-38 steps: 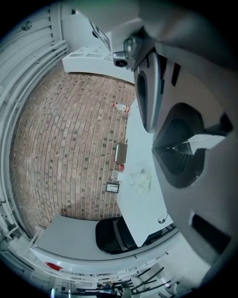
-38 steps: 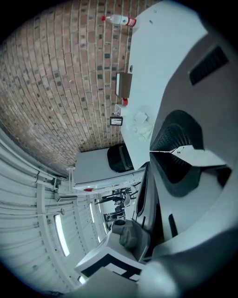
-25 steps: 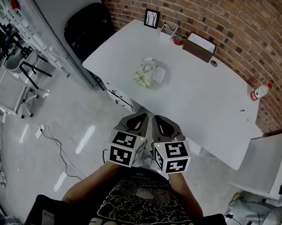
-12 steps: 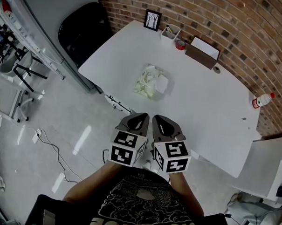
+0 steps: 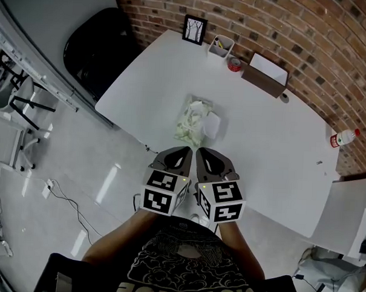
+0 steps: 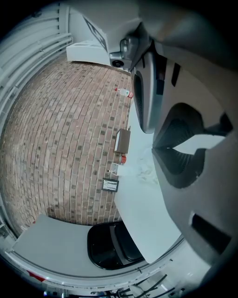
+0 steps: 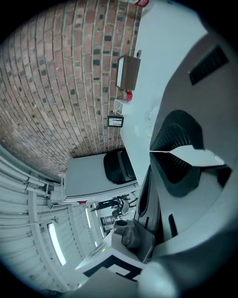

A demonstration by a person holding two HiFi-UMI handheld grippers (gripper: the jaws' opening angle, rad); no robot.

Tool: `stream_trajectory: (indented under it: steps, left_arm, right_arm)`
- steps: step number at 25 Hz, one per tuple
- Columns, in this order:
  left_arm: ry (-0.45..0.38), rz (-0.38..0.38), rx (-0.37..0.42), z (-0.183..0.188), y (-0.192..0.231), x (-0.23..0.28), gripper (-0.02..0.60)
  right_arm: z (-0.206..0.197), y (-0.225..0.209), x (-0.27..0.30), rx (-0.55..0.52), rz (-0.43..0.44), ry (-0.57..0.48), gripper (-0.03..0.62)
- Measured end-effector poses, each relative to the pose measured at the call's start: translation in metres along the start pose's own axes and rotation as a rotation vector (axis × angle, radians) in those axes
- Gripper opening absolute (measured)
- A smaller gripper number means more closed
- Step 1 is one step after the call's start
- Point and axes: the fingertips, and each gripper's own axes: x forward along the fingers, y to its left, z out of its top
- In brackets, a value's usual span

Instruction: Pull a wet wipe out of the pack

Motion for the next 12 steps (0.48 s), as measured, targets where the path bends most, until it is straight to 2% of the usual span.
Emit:
stream_trajectory:
  steps: [12]
  left_arm:
    - [0.033,-0.064,0.016,0.018,0.041,0.042,0.012]
  right_arm:
    - [0.015,-0.023,0.057,0.025,-0.09,0.031,0.02]
